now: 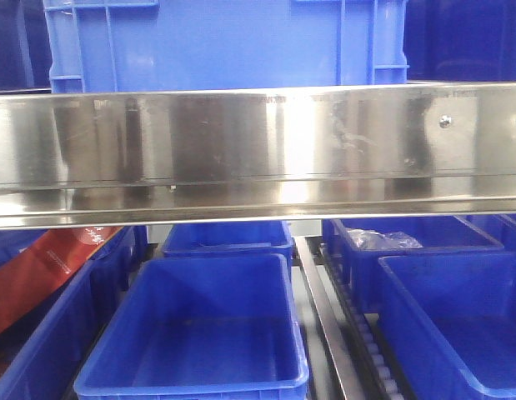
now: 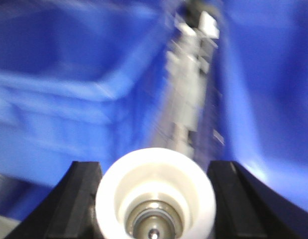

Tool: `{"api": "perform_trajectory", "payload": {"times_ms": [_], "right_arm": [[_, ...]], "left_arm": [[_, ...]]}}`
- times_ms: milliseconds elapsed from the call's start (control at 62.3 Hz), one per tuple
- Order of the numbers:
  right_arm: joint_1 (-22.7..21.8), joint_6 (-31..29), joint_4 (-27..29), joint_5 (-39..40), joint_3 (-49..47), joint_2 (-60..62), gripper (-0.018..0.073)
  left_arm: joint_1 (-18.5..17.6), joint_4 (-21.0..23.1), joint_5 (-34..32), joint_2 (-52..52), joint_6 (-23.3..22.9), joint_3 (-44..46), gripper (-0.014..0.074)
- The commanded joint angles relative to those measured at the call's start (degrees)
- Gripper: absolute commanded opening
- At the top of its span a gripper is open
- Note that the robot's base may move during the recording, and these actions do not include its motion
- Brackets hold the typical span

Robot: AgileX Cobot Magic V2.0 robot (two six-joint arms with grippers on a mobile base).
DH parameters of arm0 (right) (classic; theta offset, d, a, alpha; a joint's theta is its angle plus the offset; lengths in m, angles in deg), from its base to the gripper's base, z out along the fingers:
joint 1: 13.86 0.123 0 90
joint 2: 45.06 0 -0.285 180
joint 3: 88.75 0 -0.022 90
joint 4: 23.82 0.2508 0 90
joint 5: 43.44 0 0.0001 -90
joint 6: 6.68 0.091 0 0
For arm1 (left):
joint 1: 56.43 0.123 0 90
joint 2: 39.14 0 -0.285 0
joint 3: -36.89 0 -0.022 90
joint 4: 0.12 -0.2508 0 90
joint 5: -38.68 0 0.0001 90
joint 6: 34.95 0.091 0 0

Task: Place valve from conveyor to right shelf box
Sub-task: 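Move both held valves over the blue boxes on the shelf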

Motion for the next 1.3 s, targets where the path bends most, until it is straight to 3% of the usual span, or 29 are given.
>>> {"api": "perform_trajectory", "payload": {"times_ms": [0, 128, 289, 449, 577, 786, 978, 1203, 1283], "right_arm": [[1.9, -0.7, -0.2, 7.3, -3.9, -3.2, -0.0167], [2.6, -0.7, -0.2, 8.5, -10.4, -9.8, -0.0167], [2.6, -0.7, 0.0, 8.5, -20.5, -18.4, -0.0167], [2.6, -0.7, 4.6, 8.0, -30.6, -26.0, -0.0167], [4.1, -0.7, 7.0, 8.0, -34.4, -30.6, -0.0167], [6.6, -0.7, 7.0, 11.3, -35.5, -37.0, -0.0167], [8.1, -0.7, 7.0, 15.7, -35.5, -41.6, -0.0167], [8.2, -0.7, 7.0, 15.6, -35.5, -44.7, -0.0167], [8.2, -0.7, 7.0, 15.7, -35.5, -45.9, -0.0113]], "left_arm": [[-0.3, 2.9, -0.8, -3.6, 1.4, 5.9, -0.0111], [-1.7, 8.1, 0.6, -9.7, 2.0, 12.6, -0.0111], [-9.2, 7.5, -1.6, -17.9, 2.0, 20.7, -0.0111], [-18.4, 3.0, -5.6, -26.9, 2.0, 28.8, -0.0111], [-22.1, 3.0, -7.6, -34.5, -5.0, 34.5, -0.0111], [-24.2, 3.5, -8.0, -43.9, -17.5, 40.1, -0.0111], [-24.3, 3.7, -7.9, -47.7, -17.9, 40.9, -0.0111], [-24.3, 3.7, -7.5, -49.2, -17.9, 40.8, -0.0111], [-24.3, 4.1, -7.5, -50.0, -17.9, 40.8, -0.0109]]}}
